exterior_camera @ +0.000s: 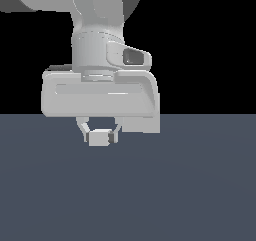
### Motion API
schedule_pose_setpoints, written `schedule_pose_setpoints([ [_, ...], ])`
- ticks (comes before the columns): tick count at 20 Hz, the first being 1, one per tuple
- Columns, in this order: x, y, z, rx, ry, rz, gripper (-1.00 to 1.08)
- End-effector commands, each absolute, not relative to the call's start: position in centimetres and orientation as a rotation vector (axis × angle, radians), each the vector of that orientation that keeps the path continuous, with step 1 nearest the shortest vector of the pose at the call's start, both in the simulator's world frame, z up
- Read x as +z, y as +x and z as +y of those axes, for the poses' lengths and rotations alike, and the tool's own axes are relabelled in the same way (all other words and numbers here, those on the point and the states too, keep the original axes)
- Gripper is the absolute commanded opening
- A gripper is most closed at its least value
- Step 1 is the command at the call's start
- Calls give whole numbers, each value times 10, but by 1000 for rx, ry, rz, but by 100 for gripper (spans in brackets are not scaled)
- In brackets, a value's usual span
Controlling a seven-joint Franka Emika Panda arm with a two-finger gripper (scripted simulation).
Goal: Plug the charger into the wall socket.
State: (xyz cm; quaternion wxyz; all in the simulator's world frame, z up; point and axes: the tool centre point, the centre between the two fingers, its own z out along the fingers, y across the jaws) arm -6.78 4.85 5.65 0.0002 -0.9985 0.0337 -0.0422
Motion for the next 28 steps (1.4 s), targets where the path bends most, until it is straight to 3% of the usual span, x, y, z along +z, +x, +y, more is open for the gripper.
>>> schedule_pose_setpoints([
  [1, 71, -57, 30, -133, -3133, 207, -100],
  [10, 99, -38, -11, -133, -3121, 419, -100],
  [28, 100, -22, -17, -133, -3121, 429, -100],
])
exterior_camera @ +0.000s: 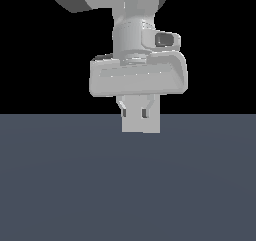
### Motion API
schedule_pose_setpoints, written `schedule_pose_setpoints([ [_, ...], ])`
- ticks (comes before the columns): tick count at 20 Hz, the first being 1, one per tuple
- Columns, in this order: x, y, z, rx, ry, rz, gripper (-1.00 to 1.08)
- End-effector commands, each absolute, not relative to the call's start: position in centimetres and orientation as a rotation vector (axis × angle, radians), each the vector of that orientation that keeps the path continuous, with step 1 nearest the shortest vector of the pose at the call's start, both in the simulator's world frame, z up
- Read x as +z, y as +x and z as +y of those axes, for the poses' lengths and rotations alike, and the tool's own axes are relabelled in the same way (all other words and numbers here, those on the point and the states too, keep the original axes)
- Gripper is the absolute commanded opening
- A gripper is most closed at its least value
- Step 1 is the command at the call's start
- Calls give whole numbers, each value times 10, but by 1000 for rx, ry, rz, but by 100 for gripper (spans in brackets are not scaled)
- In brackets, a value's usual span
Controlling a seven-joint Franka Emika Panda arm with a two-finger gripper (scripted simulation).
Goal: Plug the charger into the wall socket.
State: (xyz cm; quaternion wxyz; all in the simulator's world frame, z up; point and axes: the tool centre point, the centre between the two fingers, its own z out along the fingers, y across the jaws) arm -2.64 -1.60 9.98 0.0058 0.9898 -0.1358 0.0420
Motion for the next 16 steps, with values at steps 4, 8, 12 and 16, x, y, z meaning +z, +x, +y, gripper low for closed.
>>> schedule_pose_setpoints([
  [4, 100, -7, -22, 132, 3098, -425, -100],
  [8, 100, 5, -25, 132, 3098, -425, -100],
  [12, 100, 10, -26, 132, 3098, -425, -100],
  [16, 100, 11, -26, 132, 3098, -425, -100],
])
